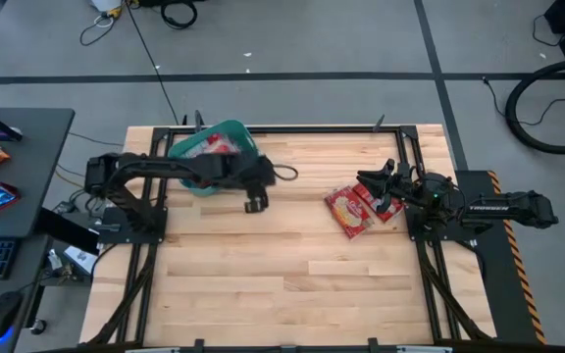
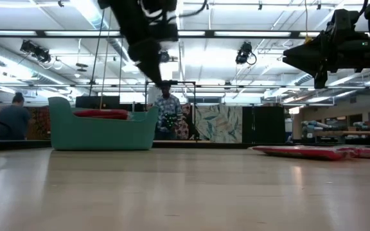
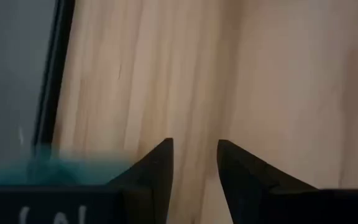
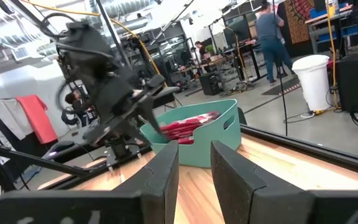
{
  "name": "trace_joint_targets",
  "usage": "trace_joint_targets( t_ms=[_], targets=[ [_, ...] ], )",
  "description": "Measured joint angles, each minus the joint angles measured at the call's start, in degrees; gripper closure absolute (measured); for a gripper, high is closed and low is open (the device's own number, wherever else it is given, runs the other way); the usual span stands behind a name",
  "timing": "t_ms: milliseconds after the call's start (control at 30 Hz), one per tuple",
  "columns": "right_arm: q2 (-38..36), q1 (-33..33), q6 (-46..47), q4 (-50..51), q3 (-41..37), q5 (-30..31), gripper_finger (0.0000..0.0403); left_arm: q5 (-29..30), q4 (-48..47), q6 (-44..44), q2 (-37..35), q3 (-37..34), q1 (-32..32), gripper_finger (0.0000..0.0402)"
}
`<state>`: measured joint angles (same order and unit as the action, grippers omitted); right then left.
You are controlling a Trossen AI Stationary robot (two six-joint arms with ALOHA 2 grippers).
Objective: Sort popcorn bags into baskets
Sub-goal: Put the popcorn bag into the green bin
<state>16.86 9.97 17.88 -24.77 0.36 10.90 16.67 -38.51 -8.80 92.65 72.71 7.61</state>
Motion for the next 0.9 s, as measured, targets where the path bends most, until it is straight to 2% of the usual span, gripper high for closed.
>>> trace_joint_targets(
  t_ms=[100, 267, 367, 533, 733, 900],
  targets=[
    [0.0, 0.0, 0.0, 0.0, 0.0, 0.0, 0.0305, 0.0, 5.8, -2.3, 1.4, 0.0, -2.1, 0.0272],
    [0.0, 0.0, 0.0, 0.0, 0.0, 0.0, 0.0305, 0.0, 4.2, -1.9, 2.2, -0.1, -5.0, 0.0277],
    [0.0, 0.0, 0.0, 0.0, 0.0, 0.0, 0.0305, -0.1, 7.8, -3.7, 1.3, -3.3, -7.3, 0.0286],
    [0.0, 0.0, 0.0, -0.1, 0.0, -0.3, 0.0305, -0.1, 14.5, -3.7, -6.6, -13.1, -9.7, 0.0305],
    [0.0, 0.0, 0.0, 0.0, 0.0, -0.4, 0.0305, 0.0, 29.5, -2.8, -17.0, -26.9, -12.6, 0.0320],
    [0.0, 0.0, 1.3, -0.4, 0.0, -0.5, 0.0305, 1.1, 35.0, -2.8, -23.5, -33.4, -14.4, 0.0322]
  ],
)
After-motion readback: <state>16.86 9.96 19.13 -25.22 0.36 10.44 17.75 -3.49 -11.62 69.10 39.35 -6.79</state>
